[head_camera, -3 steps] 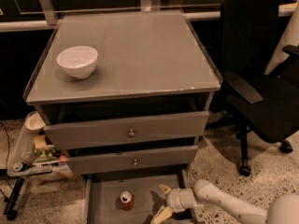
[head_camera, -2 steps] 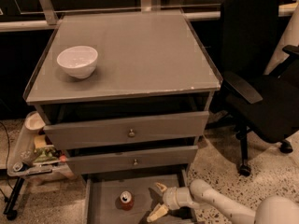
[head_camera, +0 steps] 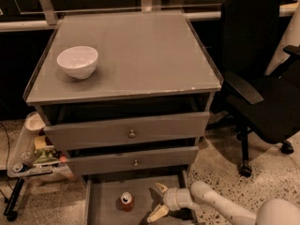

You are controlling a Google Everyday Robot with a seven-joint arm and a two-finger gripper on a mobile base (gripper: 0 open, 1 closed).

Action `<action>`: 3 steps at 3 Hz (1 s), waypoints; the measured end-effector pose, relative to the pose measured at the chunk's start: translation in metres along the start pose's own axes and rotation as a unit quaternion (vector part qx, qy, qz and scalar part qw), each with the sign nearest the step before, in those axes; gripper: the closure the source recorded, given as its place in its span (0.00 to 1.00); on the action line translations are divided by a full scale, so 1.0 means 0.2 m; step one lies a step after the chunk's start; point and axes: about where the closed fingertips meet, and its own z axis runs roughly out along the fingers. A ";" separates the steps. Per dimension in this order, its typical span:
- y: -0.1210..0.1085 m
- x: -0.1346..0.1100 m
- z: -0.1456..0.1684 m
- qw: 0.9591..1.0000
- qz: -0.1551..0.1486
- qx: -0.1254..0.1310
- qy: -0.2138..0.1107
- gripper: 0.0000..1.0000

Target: Pick coke can from bottom drawer and place on counter

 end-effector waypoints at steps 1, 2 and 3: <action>-0.04 -0.07 0.13 1.000 -0.016 -0.006 -0.026 0.00; -0.12 -0.20 0.36 0.997 -0.039 -0.014 -0.061 0.00; -0.13 -0.20 0.37 0.997 -0.039 -0.013 -0.061 0.00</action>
Offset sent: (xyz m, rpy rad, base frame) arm 0.0609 0.0817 -0.0039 0.1240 -0.1232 0.0335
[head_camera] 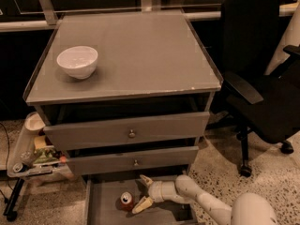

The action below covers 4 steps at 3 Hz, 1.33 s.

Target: Pick coke can from bottom drawer and place on counter

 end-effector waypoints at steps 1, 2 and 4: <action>0.03 0.01 0.04 1.000 -0.003 -0.005 -0.009 0.00; 0.04 -0.01 0.13 1.000 -0.015 -0.013 -0.024 0.00; 0.10 0.00 0.29 0.998 -0.017 -0.034 -0.048 0.00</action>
Offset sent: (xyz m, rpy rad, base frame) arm 0.0006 0.0418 -0.0116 0.0793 -0.0648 0.0407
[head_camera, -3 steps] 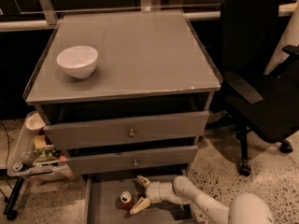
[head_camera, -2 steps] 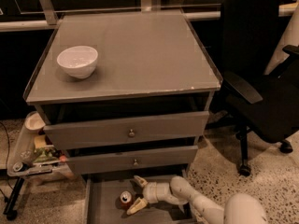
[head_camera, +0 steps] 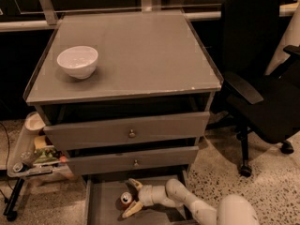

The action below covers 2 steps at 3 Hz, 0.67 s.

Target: Pick coke can from bottom drawer and place on counter

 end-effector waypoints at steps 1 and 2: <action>0.07 -0.01 0.03 1.000 0.011 0.000 -0.012 0.00; 0.12 -0.01 0.05 1.000 0.020 0.015 -0.013 0.19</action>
Offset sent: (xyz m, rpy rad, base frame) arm -0.0298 0.0127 0.0010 0.0073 0.0330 -0.1024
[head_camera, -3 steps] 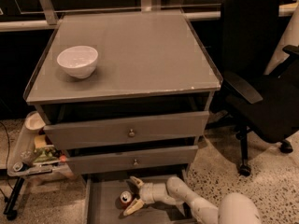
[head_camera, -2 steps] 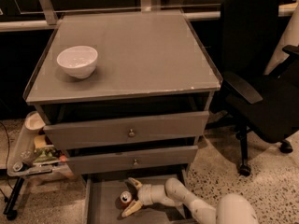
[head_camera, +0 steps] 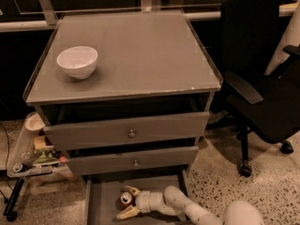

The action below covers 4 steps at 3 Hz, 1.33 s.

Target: Pick coke can from bottom drawer and place on counter

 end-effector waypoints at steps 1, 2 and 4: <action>0.00 0.00 0.00 1.000 0.000 0.000 0.000 0.42; 0.00 0.00 0.00 1.000 0.000 0.000 0.000 0.65; 0.01 -0.07 -0.01 1.000 0.006 -0.001 0.002 1.00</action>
Offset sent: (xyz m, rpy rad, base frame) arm -0.0002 0.0001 0.0000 -0.0002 0.0002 -0.0009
